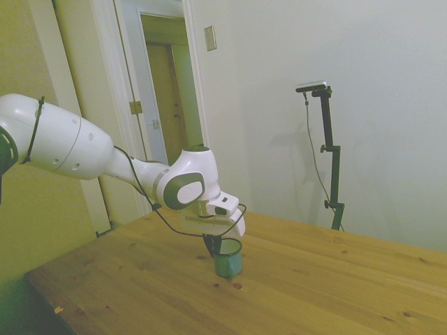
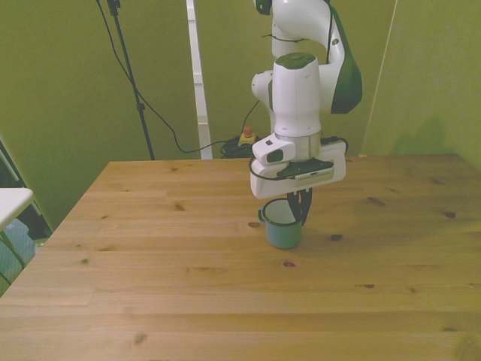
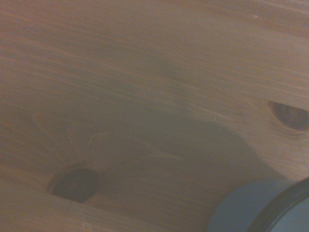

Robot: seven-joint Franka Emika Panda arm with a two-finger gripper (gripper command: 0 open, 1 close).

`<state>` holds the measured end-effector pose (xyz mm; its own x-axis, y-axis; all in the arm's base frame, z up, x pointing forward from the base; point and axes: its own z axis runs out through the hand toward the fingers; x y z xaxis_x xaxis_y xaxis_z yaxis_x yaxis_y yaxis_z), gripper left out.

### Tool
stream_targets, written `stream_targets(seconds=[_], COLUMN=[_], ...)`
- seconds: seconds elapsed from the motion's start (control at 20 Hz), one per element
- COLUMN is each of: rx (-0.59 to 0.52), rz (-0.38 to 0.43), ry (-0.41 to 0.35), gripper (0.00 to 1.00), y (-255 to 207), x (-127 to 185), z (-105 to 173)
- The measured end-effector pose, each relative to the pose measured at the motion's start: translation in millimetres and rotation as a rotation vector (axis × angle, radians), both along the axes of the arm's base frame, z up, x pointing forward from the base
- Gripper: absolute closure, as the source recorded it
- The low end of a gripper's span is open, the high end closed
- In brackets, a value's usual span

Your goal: Flip the mug upright

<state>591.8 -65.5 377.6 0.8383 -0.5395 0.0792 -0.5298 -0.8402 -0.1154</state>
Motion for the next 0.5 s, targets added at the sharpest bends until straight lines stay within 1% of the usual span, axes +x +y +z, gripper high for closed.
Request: stream_targets(seconds=[0.3, 0.4, 0.5], rx=[-0.002, -0.004, -0.007], rz=[-0.009, -0.016, -0.028], ry=[-0.016, -0.032, -0.058], gripper=[0.0, 0.0, 0.0], y=[-3.8, -7.7, -14.9], x=[4.3, 5.0, 4.0], z=[7.1, 15.9, 31.7])
